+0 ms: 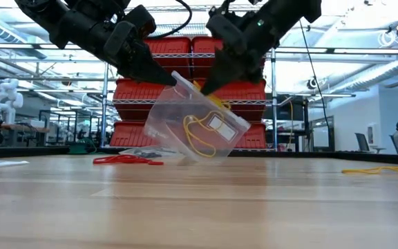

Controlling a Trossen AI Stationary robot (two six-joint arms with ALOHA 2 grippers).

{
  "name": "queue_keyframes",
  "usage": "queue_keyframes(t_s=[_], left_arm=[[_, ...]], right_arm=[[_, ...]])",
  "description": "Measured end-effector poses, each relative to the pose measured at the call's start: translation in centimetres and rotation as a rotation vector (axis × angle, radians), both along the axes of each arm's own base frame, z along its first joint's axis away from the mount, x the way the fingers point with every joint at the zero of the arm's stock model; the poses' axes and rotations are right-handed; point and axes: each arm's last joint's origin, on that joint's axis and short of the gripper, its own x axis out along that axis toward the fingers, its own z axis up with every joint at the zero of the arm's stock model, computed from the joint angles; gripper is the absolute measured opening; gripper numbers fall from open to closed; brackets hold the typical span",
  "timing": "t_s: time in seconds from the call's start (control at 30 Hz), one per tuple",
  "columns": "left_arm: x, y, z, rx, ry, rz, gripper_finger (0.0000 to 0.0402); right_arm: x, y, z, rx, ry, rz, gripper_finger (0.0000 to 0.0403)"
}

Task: Sort rubber bands
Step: Put the yellow rubber band into the bottom right transparent zip bag

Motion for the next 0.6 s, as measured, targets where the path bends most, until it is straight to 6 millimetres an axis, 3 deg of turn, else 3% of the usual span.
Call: queue_keyframes(t_s=[0.2, 0.6], left_arm=[[0.0, 0.0, 0.0, -0.005, -0.001, 0.002, 0.0002], [0.1, -0.1, 0.2, -0.030, -0.023, -0.016, 0.0002]], right_arm=[[0.0, 0.1, 0.2, -0.003, -0.012, -0.003, 0.0000], [0.5, -2.4, 0.2, 0.055, -0.041, -0.014, 0.0000]])
